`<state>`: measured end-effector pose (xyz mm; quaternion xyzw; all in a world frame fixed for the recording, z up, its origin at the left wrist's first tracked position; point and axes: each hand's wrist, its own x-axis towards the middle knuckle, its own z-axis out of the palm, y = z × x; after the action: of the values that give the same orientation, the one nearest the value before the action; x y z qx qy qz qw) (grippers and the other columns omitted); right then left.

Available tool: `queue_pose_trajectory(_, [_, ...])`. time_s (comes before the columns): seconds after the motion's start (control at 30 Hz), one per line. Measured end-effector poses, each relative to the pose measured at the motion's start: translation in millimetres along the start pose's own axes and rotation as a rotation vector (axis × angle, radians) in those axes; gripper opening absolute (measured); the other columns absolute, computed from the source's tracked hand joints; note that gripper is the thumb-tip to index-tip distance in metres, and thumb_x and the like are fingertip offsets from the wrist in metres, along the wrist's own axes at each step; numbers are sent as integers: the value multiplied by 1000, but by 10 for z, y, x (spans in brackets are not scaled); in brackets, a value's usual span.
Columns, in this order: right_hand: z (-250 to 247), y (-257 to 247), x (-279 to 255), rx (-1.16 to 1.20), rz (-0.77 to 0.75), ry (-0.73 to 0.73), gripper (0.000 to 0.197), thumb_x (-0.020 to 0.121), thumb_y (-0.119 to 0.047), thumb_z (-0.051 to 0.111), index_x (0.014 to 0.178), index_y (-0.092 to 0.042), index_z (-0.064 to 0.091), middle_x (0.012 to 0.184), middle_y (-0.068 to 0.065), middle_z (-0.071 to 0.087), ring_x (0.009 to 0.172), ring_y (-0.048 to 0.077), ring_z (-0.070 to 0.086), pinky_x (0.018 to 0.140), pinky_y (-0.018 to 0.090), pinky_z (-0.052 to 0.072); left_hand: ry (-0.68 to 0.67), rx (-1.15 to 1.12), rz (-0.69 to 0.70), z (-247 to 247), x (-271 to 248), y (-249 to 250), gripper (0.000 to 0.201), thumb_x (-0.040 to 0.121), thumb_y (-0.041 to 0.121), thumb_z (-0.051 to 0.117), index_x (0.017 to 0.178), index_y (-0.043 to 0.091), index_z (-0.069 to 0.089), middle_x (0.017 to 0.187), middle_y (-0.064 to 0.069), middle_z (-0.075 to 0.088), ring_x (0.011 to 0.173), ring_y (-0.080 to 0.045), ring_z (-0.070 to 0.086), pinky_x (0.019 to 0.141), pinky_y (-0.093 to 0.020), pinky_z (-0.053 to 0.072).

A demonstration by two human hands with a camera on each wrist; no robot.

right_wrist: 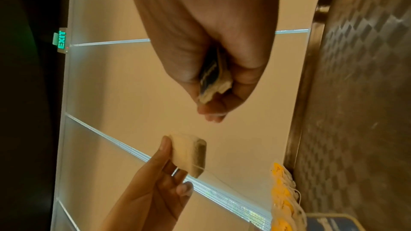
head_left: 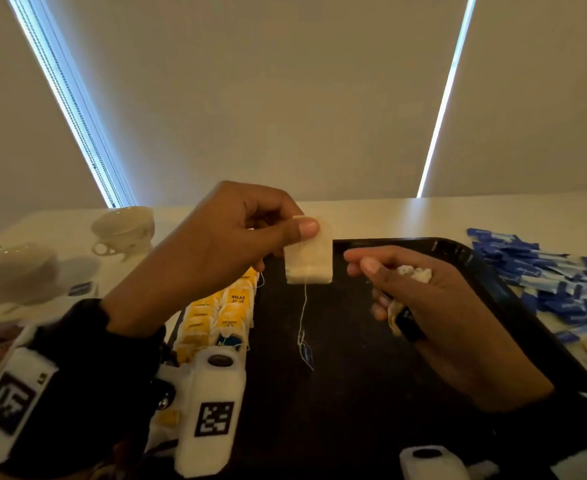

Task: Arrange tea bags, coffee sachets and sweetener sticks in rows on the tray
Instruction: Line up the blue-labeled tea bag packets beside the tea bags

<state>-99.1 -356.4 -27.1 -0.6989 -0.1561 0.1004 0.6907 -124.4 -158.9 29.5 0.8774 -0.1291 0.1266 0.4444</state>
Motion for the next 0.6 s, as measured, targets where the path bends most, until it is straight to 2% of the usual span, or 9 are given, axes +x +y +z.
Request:
queue_pose_trajectory(0.1, [2, -35, -17, -50, -89, -10, 35, 63, -42, 63, 90, -22, 72, 68, -5, 66, 57, 4, 58, 55, 17, 47, -59, -8, -18, 54, -1, -17, 24, 72, 44, 55, 78, 25, 69, 72, 8, 66, 58, -1, 58, 49, -12, 46])
queue_pose_trajectory(0.2, [53, -54, -44, -103, -230, -45, 27, 62, -34, 67, 84, -19, 72, 74, 0, 71, 65, 10, 65, 60, 14, 50, -132, 28, 26, 140, -6, -33, 26, 78, 47, 57, 78, 24, 69, 70, 4, 65, 57, -4, 58, 52, -16, 48])
queue_pose_trajectory(0.27, [73, -54, -45, -136, -291, -37, 19, 64, -31, 68, 77, -18, 71, 71, -3, 70, 66, 5, 64, 63, 13, 49, -156, 54, 45, 196, -4, -83, 30, 82, 54, 61, 79, 24, 67, 74, 0, 66, 63, -8, 61, 58, -22, 53])
queue_pose_trajectory(0.37, [41, -88, -42, -161, -353, 29, 19, 66, -36, 66, 70, -17, 68, 58, -9, 63, 56, 1, 57, 59, 13, 47, -182, 27, -33, 252, -1, -145, 46, 68, 67, 55, 91, 28, 58, 89, 2, 69, 82, -12, 67, 74, -35, 58])
queue_pose_trajectory(0.47, [-14, -162, -68, -180, -343, 64, 24, 78, -36, 68, 72, -14, 62, 52, -9, 56, 48, 3, 52, 50, 14, 42, -524, -104, -167, 254, -29, -127, 58, 73, 63, 61, 120, 31, 49, 99, 6, 71, 97, -7, 66, 91, -37, 52])
queue_pose_trajectory(0.5, [-35, -180, -76, -182, -330, 74, 25, 80, -37, 67, 71, -15, 59, 52, -4, 55, 49, 9, 54, 51, 19, 44, -628, -119, -173, 237, -45, -114, 53, 78, 55, 61, 123, 29, 48, 94, 3, 72, 95, -7, 67, 94, -33, 48])
queue_pose_trajectory(0.53, [-57, -194, -81, -177, -311, 82, 24, 80, -37, 65, 70, -17, 58, 55, 5, 56, 52, 22, 57, 51, 32, 49, -685, -122, -162, 210, -62, -102, 43, 82, 50, 60, 119, 29, 53, 86, 0, 72, 86, -7, 68, 91, -27, 47])
queue_pose_trajectory(0.57, [-84, -203, -81, -161, -285, 84, 23, 80, -39, 65, 68, -20, 58, 59, 12, 57, 59, 38, 56, 54, 47, 49, -673, -116, -131, 178, -76, -82, 30, 84, 47, 59, 108, 31, 61, 78, -3, 70, 75, -7, 67, 82, -23, 49])
queue_pose_trajectory(0.6, [-108, -215, -83, -148, -252, 72, 22, 79, -39, 63, 67, -22, 58, 60, 15, 56, 62, 46, 52, 55, 55, 47, -612, -120, -96, 142, -74, -55, 19, 86, 47, 58, 96, 33, 66, 72, -4, 66, 64, -7, 62, 73, -22, 52])
